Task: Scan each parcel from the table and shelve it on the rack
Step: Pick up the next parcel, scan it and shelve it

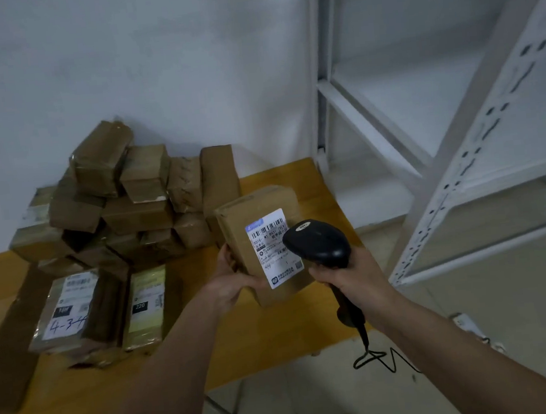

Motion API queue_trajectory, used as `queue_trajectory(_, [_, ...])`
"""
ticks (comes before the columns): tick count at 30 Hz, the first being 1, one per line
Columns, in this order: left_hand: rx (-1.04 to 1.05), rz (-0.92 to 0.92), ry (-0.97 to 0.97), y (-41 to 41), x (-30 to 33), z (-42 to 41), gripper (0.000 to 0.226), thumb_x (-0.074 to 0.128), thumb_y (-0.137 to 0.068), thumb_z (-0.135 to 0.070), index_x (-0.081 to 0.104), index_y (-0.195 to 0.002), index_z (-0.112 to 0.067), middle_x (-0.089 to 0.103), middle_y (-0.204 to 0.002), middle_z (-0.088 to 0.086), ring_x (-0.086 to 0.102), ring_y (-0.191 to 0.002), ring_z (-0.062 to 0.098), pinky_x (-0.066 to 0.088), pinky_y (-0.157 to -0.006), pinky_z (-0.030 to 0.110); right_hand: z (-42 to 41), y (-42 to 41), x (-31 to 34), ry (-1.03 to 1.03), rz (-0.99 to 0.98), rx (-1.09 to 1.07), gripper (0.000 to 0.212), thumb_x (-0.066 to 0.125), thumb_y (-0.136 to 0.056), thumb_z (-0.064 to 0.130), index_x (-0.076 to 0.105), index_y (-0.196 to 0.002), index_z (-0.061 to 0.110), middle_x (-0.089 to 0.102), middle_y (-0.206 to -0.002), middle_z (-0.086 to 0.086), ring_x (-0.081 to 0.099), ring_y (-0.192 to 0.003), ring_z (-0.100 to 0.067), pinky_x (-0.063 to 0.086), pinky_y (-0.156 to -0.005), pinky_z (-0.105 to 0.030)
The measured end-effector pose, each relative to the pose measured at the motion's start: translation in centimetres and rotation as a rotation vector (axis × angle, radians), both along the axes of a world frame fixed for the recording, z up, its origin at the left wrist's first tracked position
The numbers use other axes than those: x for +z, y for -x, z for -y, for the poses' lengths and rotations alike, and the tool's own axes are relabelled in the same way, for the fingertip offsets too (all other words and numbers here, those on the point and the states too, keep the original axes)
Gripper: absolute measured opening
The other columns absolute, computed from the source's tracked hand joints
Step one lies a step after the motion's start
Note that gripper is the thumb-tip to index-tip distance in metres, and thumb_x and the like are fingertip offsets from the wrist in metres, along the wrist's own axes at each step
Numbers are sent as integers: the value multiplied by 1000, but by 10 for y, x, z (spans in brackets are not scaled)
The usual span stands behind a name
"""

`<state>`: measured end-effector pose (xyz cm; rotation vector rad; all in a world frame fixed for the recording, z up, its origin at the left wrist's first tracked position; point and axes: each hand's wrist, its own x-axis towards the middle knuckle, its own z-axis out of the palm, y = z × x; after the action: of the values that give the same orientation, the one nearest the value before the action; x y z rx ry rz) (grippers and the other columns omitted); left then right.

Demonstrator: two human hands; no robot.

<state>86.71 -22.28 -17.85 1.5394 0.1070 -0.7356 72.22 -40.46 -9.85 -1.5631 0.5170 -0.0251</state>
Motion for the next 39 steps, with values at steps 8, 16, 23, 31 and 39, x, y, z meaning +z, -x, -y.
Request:
queue_trajectory(8, [-179, -34, -47, 71, -2, 57, 130, 76, -52, 26, 12, -153, -25, 42, -142, 0, 37, -134, 24, 41, -106, 48, 51, 68, -3, 9, -30, -159, 12, 71, -78, 4, 67, -79, 15, 62, -58, 9, 59, -66, -11, 44, -58, -21])
queue_trajectory(16, [-198, -43, -8, 179, -4, 148, 112, 73, -54, 30, 29, -143, -23, 57, -123, 2, 53, -117, 25, 50, -95, 48, 136, 190, -1, -7, -36, -293, 10, 73, -75, 5, 67, -69, 11, 60, -55, 1, 56, -58, -14, 44, -58, -26])
queue_trajectory(23, [21, -140, 148, 255, -14, 203, 81, 72, -56, 23, 52, -124, -17, 68, -116, 7, 63, -109, 27, 52, -92, 43, 205, 282, 3, -49, -26, -439, 5, 73, -76, 3, 68, -78, 4, 60, -66, -9, 56, -66, -19, 45, -66, -31])
queue_trajectory(31, [-235, -81, 147, 317, 0, 299, 83, 74, -54, 25, 49, -109, -33, 71, -106, 1, 64, -101, 18, 57, -74, 33, 256, 329, 6, -40, -41, -510, 5, 71, -76, 2, 67, -77, 4, 62, -68, -11, 58, -68, -23, 46, -66, -33])
queue_trajectory(39, [-410, -1, 164, 309, 21, 404, 97, 77, -51, 24, 40, -129, -21, 61, -124, 5, 57, -116, 25, 55, -88, 41, 323, 348, 5, -74, 37, -655, 5, 71, -76, 0, 67, -77, 3, 65, -62, -5, 58, -63, -21, 48, -64, -32])
